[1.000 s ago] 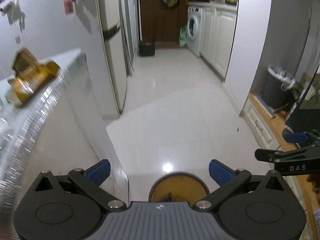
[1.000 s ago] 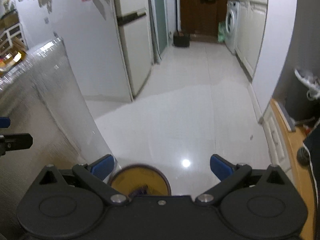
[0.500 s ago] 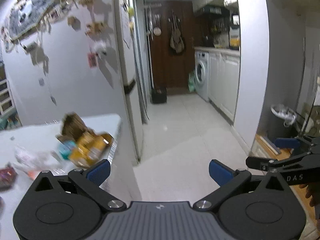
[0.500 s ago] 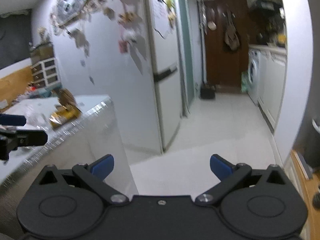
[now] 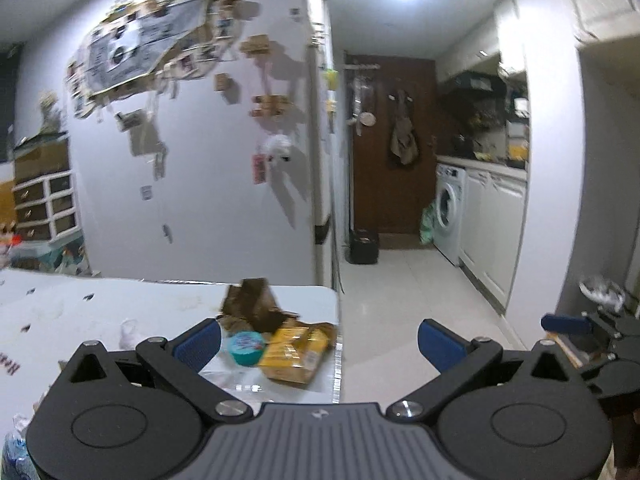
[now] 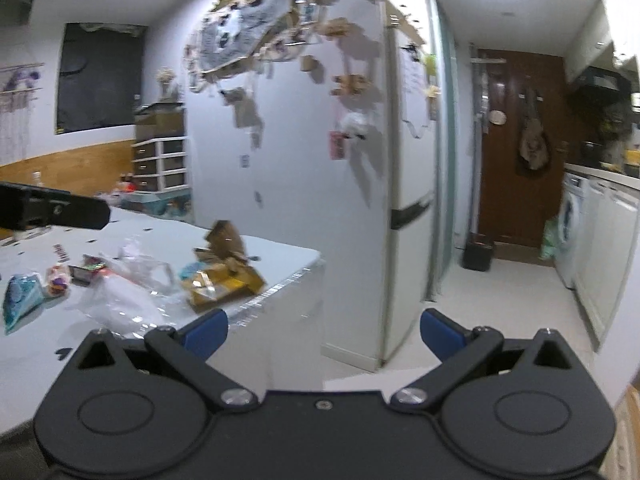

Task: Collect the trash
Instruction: 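Raise both tools from the bin and turn back toward the table, then move both tools toward the yellow box and brown paper bag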

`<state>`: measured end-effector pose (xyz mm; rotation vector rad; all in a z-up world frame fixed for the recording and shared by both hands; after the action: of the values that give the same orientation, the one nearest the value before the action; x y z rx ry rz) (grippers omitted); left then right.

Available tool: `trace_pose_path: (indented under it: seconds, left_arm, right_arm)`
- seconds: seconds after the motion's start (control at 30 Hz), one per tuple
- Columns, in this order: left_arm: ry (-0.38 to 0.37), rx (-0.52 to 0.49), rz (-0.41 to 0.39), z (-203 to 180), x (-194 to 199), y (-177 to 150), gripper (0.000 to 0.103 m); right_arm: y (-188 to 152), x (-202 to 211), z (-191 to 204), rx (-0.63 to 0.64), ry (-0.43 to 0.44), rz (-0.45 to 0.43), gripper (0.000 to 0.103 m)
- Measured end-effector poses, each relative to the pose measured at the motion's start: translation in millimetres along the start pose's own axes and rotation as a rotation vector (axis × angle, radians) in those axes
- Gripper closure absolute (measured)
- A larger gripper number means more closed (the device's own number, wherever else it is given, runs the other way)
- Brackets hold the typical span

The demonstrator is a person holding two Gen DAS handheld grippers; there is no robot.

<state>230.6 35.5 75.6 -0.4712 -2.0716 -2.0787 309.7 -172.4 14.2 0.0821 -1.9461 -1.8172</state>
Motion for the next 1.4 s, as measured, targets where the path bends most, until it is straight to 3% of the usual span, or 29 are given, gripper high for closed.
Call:
trace_pose_path:
  seconds: [0.3, 0.63, 0.83, 1.0, 1.23, 1.4]
  left_arm:
    - [-0.020, 0.224, -0.037, 80.5, -11.7, -22.7, 0.000]
    - [-0.148, 0.477, -0.004, 130.5, -43.3, -51.4, 0.000]
    - [-0.259, 0.603, 0.031, 134.0, -53.7, -67.0, 0.000]
    - [-0.369, 0.640, 0.028, 124.4, -56.2, -71.2, 0.000]
    - [-0.414, 0.723, 0.074, 118.8, -60.0, -85.6, 0.000]
    - [-0.460, 0.687, 0.089, 103.7, -57.5, -86.4, 0.000]
  right_arm:
    - [-0.6, -34.5, 39.1, 0.017, 0.117, -0.030, 0.000]
    - [-3.7, -105.1, 60.3, 0.002, 0.232, 0.002, 0.000]
    - [-0.3, -150.6, 69.4, -0.040, 0.313, -0.011, 0.000]
    - [-2.6, -182.8, 76.9, -0.057, 0.373, -0.015, 0.000]
    - [-2.6, -210.6, 79.4, -0.108, 0.473, -0.052, 0.000]
    - [-5.2, -222.6, 79.8, -0.135, 0.538, -0.035, 0.000]
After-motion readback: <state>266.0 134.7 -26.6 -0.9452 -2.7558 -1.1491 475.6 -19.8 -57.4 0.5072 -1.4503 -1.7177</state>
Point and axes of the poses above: each gripper's, at about its wrist camera, not at the fingertips, and x roughly against the way its jaws point, z to its left, y to its top, the point moved 5 cm from there along -x, roughly the way its jaws point, and after that the axes turned 8 degrees about -y, right-handed, at the moved point
